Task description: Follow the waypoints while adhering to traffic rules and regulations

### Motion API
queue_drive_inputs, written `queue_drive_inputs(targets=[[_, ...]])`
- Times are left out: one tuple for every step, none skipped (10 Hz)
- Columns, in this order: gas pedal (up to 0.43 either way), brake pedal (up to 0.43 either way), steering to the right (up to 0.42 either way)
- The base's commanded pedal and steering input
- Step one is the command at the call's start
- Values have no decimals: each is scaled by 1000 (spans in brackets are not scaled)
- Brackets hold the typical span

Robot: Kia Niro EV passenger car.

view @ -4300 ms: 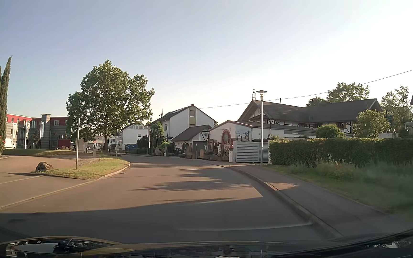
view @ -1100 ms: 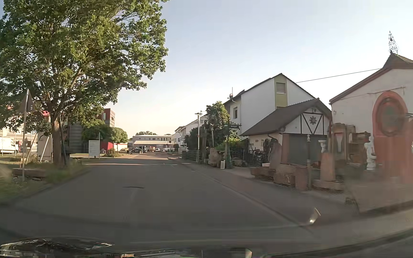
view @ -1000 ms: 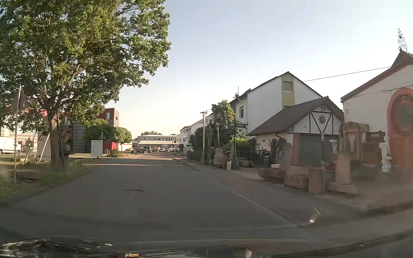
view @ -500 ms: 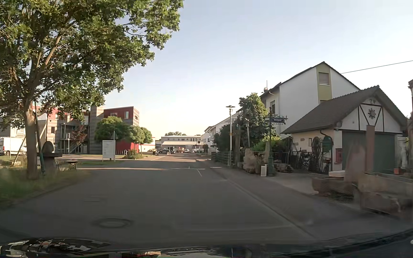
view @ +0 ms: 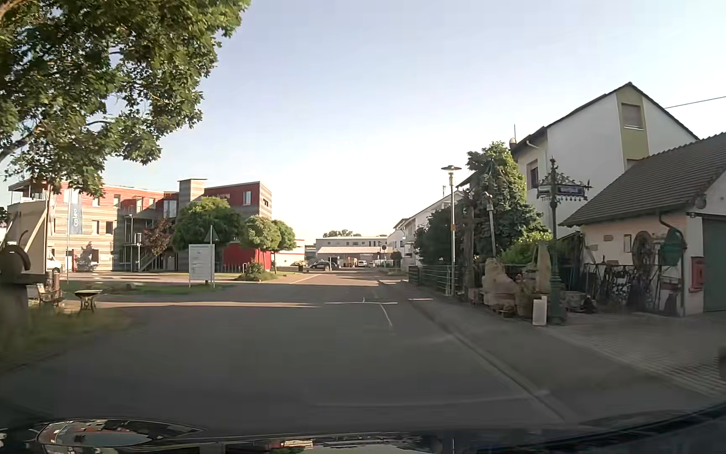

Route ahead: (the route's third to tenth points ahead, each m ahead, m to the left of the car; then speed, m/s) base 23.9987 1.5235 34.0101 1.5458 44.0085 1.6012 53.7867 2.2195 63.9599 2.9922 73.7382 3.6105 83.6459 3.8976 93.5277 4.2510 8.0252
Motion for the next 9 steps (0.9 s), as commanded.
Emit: queue_drive_inputs(targets=[[98,0,-45],[98,0,-31],[98,0,-22],[98,0,-12],[98,0,-8],[98,0,-7],[98,0,-7],[98,0,-5],[98,0,-2]])
